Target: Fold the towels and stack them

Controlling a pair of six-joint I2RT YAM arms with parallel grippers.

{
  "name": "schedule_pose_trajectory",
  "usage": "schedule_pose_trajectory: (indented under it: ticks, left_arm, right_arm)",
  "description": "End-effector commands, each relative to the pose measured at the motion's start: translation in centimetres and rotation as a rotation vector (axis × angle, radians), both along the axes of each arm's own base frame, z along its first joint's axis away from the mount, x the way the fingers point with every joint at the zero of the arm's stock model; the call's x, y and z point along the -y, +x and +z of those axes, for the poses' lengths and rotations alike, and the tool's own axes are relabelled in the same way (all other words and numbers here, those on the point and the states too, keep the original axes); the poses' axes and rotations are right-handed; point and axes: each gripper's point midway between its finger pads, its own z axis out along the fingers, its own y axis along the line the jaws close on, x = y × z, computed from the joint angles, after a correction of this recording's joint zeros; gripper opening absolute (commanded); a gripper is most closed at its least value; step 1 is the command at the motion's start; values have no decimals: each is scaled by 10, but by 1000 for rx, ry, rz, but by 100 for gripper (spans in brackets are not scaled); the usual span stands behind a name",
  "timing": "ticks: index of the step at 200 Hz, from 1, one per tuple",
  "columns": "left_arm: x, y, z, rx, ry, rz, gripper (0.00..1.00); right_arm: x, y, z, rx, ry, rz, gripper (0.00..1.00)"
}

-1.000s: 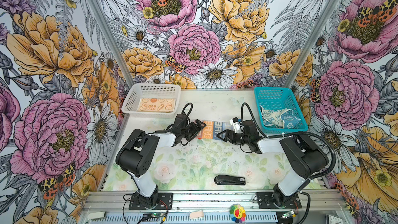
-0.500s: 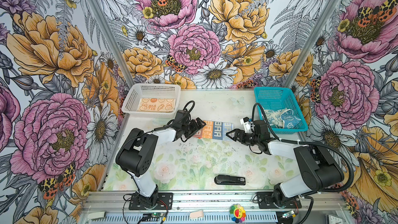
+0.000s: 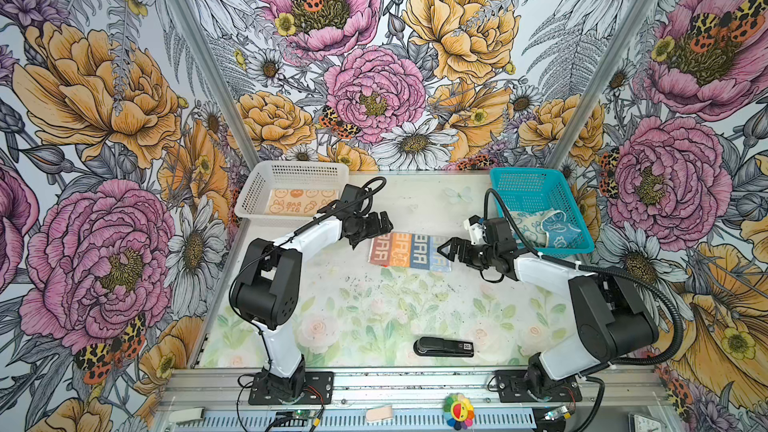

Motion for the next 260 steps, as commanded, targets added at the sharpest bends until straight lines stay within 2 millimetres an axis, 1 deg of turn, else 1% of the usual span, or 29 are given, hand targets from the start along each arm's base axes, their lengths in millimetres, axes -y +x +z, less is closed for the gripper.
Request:
schedule_pose_trajectory:
  ticks: [1, 42, 55, 76, 95, 120, 135, 148, 155, 172, 190, 229, 260]
  left_arm:
    - [-3, -13, -29, -74, 56, -39, 99]
    - [0, -15, -50, -125, 63, -49, 98]
    - [2, -14, -54, -133, 62, -52, 97]
    - [4, -15, -57, -139, 67, -59, 92]
    - [5, -16, -61, -145, 83, -73, 84]
    - [9, -20, -65, -155, 97, -89, 62]
    - [12, -21, -64, -150, 106, -95, 52]
    - [15, -22, -64, -145, 111, -104, 41]
    - [15, -21, -65, -144, 115, -104, 37]
    - [15, -19, -63, -137, 114, -104, 31]
    - [17, -16, -61, -130, 112, -107, 21]
    - [16, -10, -61, -126, 140, -118, 0]
    - [10, -2, -52, -105, 181, -120, 0]
  right_arm:
    - [2, 6, -2, 1, -22, -13, 99]
    - [1, 5, -19, -37, -52, -16, 99]
    - [-2, 5, -25, -48, -61, -10, 99]
    - [-6, 5, -29, -59, -69, -5, 99]
    - [-9, 4, -32, -63, -78, -3, 99]
    - [-16, 3, -39, -76, -75, 7, 99]
    - [-22, 4, -43, -84, -66, 14, 99]
    - [-26, 4, -45, -89, -65, 22, 99]
    - [-27, 4, -46, -92, -64, 23, 99]
    - [-31, 6, -47, -90, -57, 24, 99]
    - [-35, 8, -46, -91, -52, 30, 99]
    - [-36, 10, -45, -83, -52, 34, 99]
    - [-33, 9, -38, -64, -71, 42, 99]
